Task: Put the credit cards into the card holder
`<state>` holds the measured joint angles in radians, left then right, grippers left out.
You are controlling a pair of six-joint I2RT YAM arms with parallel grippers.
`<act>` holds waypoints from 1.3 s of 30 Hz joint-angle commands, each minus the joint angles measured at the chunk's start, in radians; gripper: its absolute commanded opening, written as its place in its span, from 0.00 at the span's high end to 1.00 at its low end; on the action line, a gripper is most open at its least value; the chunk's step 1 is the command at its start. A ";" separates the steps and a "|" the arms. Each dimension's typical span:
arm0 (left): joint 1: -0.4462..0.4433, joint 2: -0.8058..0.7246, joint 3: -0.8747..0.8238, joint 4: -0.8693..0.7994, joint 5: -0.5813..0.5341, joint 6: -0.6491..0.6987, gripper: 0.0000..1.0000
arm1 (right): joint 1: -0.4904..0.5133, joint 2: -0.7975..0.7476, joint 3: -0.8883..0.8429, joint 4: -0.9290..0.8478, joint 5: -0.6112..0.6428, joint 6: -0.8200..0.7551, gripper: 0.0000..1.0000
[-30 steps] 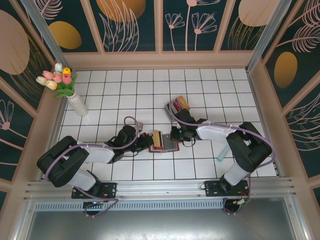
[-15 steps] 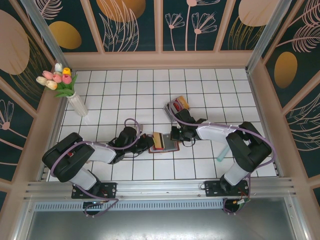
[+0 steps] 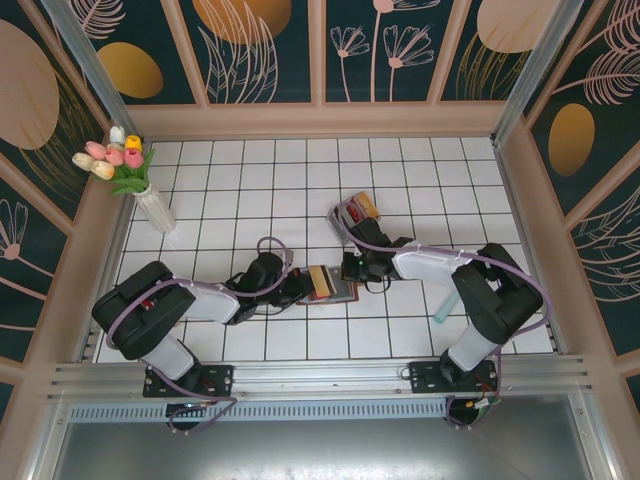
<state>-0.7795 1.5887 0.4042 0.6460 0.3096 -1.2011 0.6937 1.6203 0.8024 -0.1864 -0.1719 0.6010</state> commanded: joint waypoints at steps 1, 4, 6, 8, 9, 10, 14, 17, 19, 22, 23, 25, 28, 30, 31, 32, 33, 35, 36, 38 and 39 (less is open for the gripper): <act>-0.010 0.001 0.015 -0.076 0.020 0.044 1.00 | -0.005 0.047 -0.034 -0.044 0.052 -0.006 0.94; -0.010 -0.028 -0.020 -0.093 0.027 0.064 1.00 | -0.005 0.045 -0.041 -0.039 0.057 -0.004 0.94; -0.010 -0.034 -0.015 -0.130 0.046 0.093 1.00 | -0.005 0.051 -0.038 -0.039 0.057 -0.006 0.94; -0.009 -0.038 -0.009 -0.155 0.060 0.117 1.00 | -0.005 0.052 -0.038 -0.037 0.057 -0.007 0.94; -0.010 -0.038 -0.001 -0.176 0.065 0.132 1.00 | -0.005 0.051 -0.041 -0.034 0.058 -0.007 0.94; -0.010 -0.035 0.013 -0.203 0.071 0.152 1.00 | -0.005 0.052 -0.040 -0.035 0.058 -0.006 0.94; -0.010 -0.022 0.047 -0.233 0.071 0.175 1.00 | -0.005 0.055 -0.040 -0.032 0.057 -0.005 0.94; -0.010 0.001 0.073 -0.240 0.058 0.172 1.00 | -0.005 0.057 -0.035 -0.036 0.057 -0.009 0.94; -0.010 0.005 0.071 -0.217 0.029 0.144 1.00 | -0.005 0.055 -0.035 -0.035 0.054 -0.009 0.94; -0.010 0.012 0.079 -0.206 -0.015 0.107 1.00 | -0.005 0.057 -0.035 -0.035 0.056 -0.009 0.94; -0.010 0.013 0.078 -0.198 -0.023 0.100 1.00 | -0.005 0.059 -0.034 -0.036 0.057 -0.009 0.94; -0.010 0.011 0.071 -0.189 -0.036 0.081 1.00 | -0.005 0.058 -0.034 -0.033 0.054 -0.009 0.94; -0.010 0.010 0.052 -0.147 -0.056 0.049 1.00 | -0.005 0.062 -0.032 -0.029 0.052 -0.007 0.94; -0.009 0.018 0.059 -0.115 -0.045 0.033 1.00 | -0.005 0.065 -0.027 -0.033 0.052 -0.009 0.94; -0.009 0.023 0.064 -0.102 -0.037 0.028 1.00 | -0.005 0.066 -0.026 -0.034 0.052 -0.009 0.94; -0.009 0.026 0.068 -0.086 -0.030 0.024 1.00 | -0.005 0.064 -0.025 -0.034 0.051 -0.009 0.94; -0.010 0.027 0.073 -0.075 -0.023 0.026 1.00 | -0.005 0.064 -0.025 -0.033 0.049 -0.009 0.94; -0.010 0.030 0.087 -0.080 -0.006 0.043 1.00 | -0.005 0.061 -0.026 -0.031 0.049 -0.008 0.93; -0.011 0.031 0.099 -0.095 0.005 0.058 1.00 | -0.005 0.061 -0.025 -0.032 0.048 -0.007 0.93; -0.010 0.035 0.112 -0.099 0.029 0.082 1.00 | -0.005 0.055 -0.026 -0.029 0.042 -0.007 0.92; -0.010 0.041 0.123 -0.105 0.044 0.095 0.99 | -0.005 0.053 -0.029 -0.026 0.041 -0.005 0.92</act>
<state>-0.7860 1.6112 0.4866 0.5308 0.3237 -1.1484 0.6937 1.6318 0.8005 -0.1570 -0.1688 0.6010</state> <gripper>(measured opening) 0.067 0.081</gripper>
